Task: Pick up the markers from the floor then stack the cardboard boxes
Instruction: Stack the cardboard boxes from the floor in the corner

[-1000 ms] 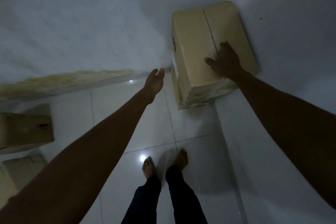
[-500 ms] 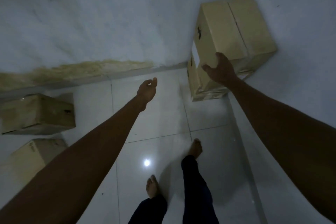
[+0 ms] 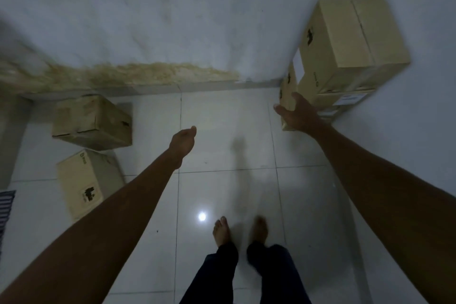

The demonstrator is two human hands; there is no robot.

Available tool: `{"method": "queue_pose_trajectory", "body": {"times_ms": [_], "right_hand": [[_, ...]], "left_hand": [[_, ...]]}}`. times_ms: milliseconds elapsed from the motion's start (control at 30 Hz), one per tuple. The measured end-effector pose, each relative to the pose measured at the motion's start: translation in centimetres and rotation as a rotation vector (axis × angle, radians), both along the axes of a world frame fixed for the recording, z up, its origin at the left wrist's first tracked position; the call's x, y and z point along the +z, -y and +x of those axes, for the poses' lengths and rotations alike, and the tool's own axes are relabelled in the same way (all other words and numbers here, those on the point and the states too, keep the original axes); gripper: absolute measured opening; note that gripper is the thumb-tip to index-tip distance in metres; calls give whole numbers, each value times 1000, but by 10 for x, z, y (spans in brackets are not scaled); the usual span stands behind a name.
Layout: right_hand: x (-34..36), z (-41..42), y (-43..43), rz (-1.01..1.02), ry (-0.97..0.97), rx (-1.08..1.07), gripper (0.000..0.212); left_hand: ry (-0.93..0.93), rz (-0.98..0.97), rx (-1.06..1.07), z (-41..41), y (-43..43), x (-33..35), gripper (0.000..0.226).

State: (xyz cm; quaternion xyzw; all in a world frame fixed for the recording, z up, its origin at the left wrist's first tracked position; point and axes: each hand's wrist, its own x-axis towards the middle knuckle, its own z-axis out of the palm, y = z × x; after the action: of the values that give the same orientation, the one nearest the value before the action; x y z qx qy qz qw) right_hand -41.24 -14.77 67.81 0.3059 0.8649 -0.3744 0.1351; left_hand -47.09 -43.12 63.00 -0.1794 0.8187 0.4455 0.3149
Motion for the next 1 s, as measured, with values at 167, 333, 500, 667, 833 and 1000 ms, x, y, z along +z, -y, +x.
{"method": "queue_pose_trajectory", "body": {"times_ms": [167, 333, 500, 667, 833, 1000], "right_hand": [[3, 14, 14, 4, 49, 69, 81], [5, 21, 32, 3, 33, 124, 80], [4, 20, 57, -9, 31, 209, 81], [2, 11, 89, -24, 21, 268, 81], [-4, -5, 133, -35, 20, 327, 80], [-15, -19, 181, -45, 32, 346, 80]], "left_hand": [[-3, -36, 91, 29, 36, 4, 56], [-20, -11, 179, 54, 57, 9, 54], [-56, -27, 223, 77, 78, 14, 52], [-59, -73, 275, 87, 116, 14, 53], [-61, -89, 326, 87, 161, 12, 53], [-58, -69, 365, 79, 211, 6, 53]]}}
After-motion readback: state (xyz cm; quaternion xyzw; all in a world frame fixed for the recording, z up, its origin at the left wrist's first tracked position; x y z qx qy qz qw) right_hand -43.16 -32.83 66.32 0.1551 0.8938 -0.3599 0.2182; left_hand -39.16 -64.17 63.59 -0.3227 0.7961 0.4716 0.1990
